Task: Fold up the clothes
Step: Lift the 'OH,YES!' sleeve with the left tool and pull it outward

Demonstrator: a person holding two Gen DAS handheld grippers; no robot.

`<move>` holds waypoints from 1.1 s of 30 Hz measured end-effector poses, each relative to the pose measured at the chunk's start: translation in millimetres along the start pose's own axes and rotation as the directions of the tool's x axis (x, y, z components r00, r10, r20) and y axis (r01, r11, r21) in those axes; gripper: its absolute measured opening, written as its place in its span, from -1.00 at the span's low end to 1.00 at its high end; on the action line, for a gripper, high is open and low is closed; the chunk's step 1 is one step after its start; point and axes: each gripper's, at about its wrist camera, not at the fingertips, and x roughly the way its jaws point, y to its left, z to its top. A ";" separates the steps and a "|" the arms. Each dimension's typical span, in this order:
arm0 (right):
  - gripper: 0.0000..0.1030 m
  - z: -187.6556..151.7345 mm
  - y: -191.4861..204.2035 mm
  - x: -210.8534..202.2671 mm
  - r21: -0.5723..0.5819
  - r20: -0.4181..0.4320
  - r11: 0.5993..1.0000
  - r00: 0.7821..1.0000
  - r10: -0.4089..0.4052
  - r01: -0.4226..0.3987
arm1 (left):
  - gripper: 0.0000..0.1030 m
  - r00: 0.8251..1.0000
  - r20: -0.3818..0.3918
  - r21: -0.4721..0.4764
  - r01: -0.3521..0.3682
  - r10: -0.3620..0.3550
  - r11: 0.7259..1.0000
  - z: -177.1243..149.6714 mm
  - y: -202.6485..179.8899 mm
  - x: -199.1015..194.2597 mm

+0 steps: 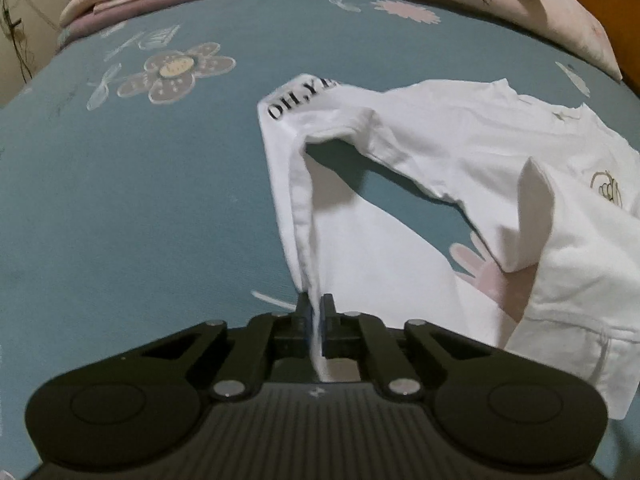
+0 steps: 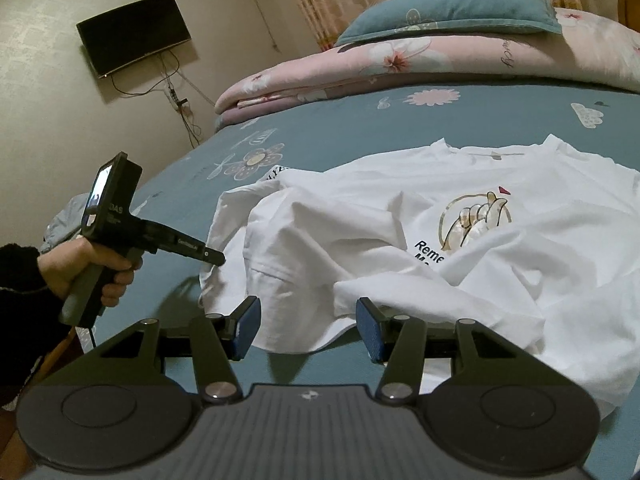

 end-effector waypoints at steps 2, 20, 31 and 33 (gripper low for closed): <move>0.11 0.0 0.5 0.6 -0.003 -0.002 1.000 1.000 -0.002 0.002 | -0.98 0.999 0.021 0.014 -0.049 0.049 0.999 5.5 6.0 -7.1; 0.11 0.0 6.2 6.5 -0.023 -0.020 0.999 0.999 -0.026 0.025 | -0.98 0.978 0.171 0.208 -0.157 0.123 0.965 40.8 -13.5 -53.1; 0.14 -0.1 6.8 8.0 -0.021 -0.027 0.999 0.999 -0.038 0.038 | -0.95 0.995 0.045 0.360 0.072 -0.094 0.930 8.9 -81.8 -27.1; 0.14 0.2 6.5 7.4 -0.019 -0.025 0.999 0.999 -0.037 0.037 | -0.86 0.994 0.022 0.352 0.093 -0.108 0.931 6.5 -85.6 -19.7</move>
